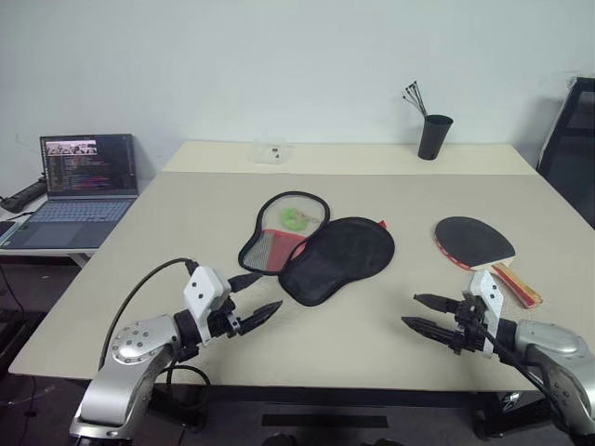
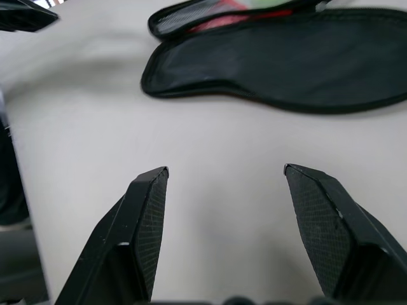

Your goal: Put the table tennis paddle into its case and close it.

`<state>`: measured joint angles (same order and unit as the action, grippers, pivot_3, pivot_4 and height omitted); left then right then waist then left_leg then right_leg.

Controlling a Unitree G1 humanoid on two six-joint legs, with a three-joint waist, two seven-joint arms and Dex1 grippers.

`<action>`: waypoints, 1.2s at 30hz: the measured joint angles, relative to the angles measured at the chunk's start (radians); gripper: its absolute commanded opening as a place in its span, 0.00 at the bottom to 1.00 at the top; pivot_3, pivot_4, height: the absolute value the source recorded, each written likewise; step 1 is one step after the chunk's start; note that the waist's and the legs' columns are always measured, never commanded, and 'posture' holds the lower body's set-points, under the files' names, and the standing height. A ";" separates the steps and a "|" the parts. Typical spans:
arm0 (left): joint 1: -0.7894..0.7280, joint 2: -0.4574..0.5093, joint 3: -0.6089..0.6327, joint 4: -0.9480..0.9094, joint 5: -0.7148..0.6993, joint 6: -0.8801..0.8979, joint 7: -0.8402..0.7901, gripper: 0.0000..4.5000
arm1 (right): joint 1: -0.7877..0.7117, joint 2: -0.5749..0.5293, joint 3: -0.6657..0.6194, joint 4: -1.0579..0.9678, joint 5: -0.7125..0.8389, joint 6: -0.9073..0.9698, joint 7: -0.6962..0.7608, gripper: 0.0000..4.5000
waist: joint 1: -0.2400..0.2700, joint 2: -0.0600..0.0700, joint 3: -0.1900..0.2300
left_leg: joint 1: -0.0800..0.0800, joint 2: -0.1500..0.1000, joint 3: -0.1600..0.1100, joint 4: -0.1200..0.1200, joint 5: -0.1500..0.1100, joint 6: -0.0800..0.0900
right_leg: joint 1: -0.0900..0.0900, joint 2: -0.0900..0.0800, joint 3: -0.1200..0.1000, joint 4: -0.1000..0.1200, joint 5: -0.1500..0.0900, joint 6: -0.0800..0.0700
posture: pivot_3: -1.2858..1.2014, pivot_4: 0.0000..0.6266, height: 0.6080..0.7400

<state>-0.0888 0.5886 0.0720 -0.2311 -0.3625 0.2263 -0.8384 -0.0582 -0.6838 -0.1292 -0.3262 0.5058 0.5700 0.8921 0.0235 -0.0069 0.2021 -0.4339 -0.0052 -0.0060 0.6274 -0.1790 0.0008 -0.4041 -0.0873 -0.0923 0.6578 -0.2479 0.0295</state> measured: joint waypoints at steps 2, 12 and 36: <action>-0.017 -0.008 -0.006 0.031 0.014 -0.020 0.000 0.81 | -0.001 -0.019 -0.001 -0.006 0.002 0.015 -0.001 0.70 | 0.001 -0.001 0.000 | 0.000 0.000 0.000 0.001 0.000 0.000 | 0.000 0.000 0.000 0.000 0.000 0.001 | 0.52 0.24 1.00; -0.153 -0.057 -0.040 0.183 0.022 -0.068 -0.066 0.81 | -0.059 -0.028 -0.049 -0.091 0.091 0.155 -0.077 0.70 | 0.002 -0.003 0.001 | 0.000 0.001 0.002 0.001 0.000 0.000 | -0.001 0.000 0.000 0.000 0.002 -0.001 | 0.52 0.24 1.00; -0.389 0.136 0.015 0.303 -0.102 0.100 -0.272 0.81 | -0.378 0.383 0.080 0.234 0.074 0.425 -0.557 0.70 | -0.004 -0.010 0.004 | 0.000 0.001 0.006 0.000 0.000 0.000 | -0.002 0.005 0.003 0.000 0.004 -0.003 | 0.52 0.24 1.00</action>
<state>-0.4778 0.7244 0.0867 0.0715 -0.4645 0.3266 -1.1108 -0.4363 -0.3011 -0.0493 -0.0917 0.5800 0.9953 0.3348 0.0191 -0.0167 0.2064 -0.4341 -0.0038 0.0000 0.6279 -0.1788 0.0013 -0.4062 -0.0823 -0.0896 0.6583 -0.2443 0.0264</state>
